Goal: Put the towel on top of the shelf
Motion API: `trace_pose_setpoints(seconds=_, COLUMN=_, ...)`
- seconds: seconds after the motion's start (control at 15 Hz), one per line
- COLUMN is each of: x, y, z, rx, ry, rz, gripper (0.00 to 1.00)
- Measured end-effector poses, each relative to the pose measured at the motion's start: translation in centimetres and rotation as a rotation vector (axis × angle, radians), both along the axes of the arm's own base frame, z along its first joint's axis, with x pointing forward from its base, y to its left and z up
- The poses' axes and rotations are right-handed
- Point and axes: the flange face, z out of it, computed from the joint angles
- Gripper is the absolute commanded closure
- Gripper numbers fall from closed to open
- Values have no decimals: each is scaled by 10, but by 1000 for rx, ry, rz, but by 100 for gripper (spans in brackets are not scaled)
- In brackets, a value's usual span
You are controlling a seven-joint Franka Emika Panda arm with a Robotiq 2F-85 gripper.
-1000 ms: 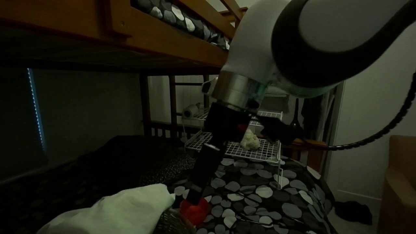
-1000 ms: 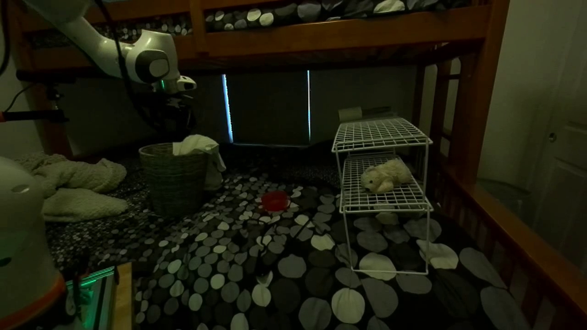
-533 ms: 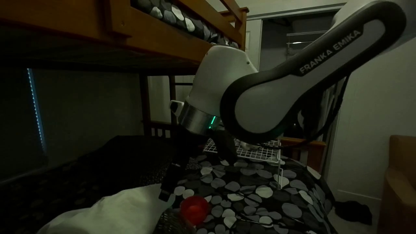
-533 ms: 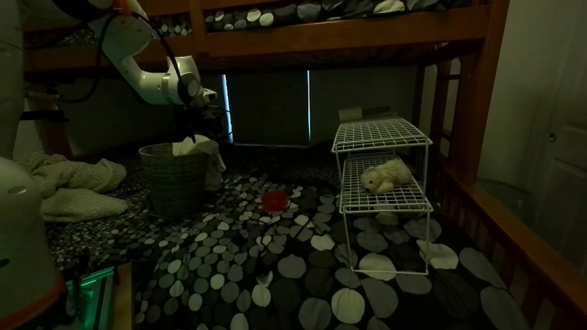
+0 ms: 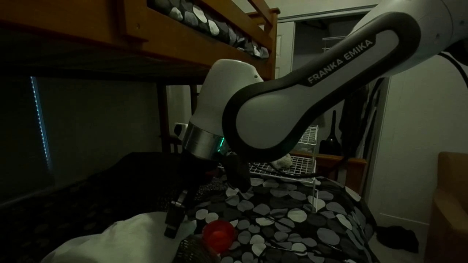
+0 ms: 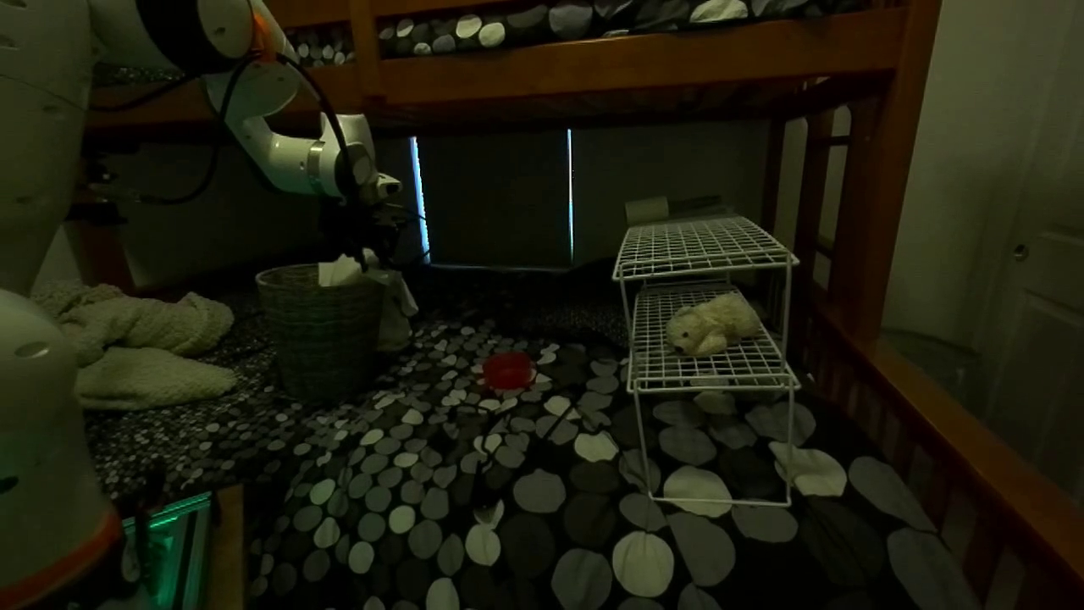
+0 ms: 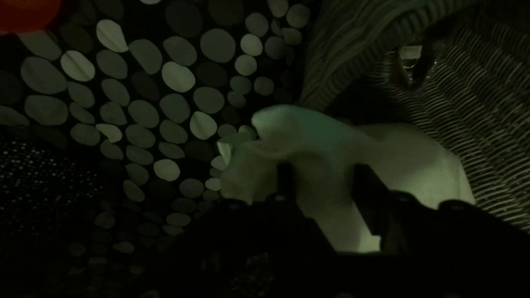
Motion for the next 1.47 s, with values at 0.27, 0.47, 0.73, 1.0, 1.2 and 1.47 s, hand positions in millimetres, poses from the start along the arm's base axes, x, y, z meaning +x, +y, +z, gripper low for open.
trace_pose_setpoints(seconds=0.27, x=2, y=3, z=4, rx=-8, ry=21, rz=1, gripper=100)
trace_pose_setpoints(seconds=0.47, x=2, y=6, z=9, rx=5, ry=26, rz=5, gripper=100)
trace_pose_setpoints(seconds=0.73, x=4, y=0, z=47, rx=129, ry=24, rz=-13, gripper=100)
trace_pose_setpoints(seconds=1.0, x=30, y=-64, z=106, rx=286, ry=-63, rz=-206, gripper=100)
trace_pose_setpoints(seconds=1.2, x=49, y=-126, z=137, rx=376, ry=-100, rz=-378, gripper=100)
trace_pose_setpoints(seconds=1.47, x=50, y=-201, z=182, rx=496, ry=-200, rz=-555, gripper=98)
